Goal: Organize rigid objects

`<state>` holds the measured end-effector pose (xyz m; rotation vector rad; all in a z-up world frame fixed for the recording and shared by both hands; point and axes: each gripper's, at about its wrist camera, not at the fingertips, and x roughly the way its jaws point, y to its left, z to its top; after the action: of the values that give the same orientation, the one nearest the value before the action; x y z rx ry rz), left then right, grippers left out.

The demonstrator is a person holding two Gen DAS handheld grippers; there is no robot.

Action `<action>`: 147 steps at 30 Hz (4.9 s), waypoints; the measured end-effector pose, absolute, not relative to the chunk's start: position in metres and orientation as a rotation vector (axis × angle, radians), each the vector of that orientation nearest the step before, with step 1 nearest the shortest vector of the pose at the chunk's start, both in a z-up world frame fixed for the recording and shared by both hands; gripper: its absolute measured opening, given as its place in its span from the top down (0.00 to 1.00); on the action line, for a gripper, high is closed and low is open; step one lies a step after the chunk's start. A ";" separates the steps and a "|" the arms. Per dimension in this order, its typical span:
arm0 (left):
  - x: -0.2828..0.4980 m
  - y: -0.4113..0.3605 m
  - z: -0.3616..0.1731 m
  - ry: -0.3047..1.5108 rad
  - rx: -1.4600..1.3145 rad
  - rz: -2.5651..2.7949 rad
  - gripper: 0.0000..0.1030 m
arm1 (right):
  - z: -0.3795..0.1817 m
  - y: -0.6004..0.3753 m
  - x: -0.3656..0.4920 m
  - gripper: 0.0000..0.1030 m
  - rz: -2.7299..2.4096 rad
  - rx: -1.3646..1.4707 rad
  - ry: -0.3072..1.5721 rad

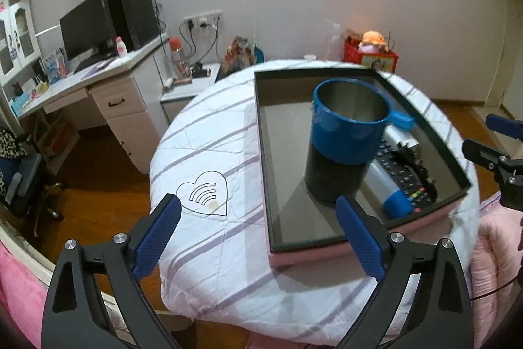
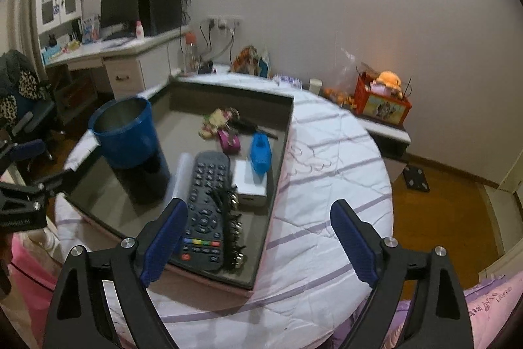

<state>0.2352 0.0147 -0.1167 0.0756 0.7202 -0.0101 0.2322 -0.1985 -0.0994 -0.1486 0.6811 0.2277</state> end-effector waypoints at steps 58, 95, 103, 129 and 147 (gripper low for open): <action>0.041 -0.012 -0.021 0.267 -0.010 -0.043 0.00 | -0.024 -0.187 0.029 0.00 0.125 0.018 0.176; 0.034 -0.011 -0.022 0.244 -0.019 -0.044 0.00 | -0.020 -0.186 0.016 0.00 0.107 -0.016 0.136; 0.030 -0.010 -0.023 0.210 -0.019 -0.041 0.00 | -0.022 -0.184 0.019 0.00 0.113 -0.024 0.144; 0.031 -0.009 -0.027 0.213 -0.005 -0.035 0.00 | -0.023 -0.183 0.022 0.00 0.121 -0.033 0.147; 0.032 -0.007 -0.028 0.210 -0.002 -0.030 0.00 | -0.022 -0.181 0.024 0.00 0.123 -0.037 0.149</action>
<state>0.0320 -0.0069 -0.0281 -0.0021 0.2097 -0.0299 0.0243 -0.1809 -0.0223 -0.0375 0.1491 0.1229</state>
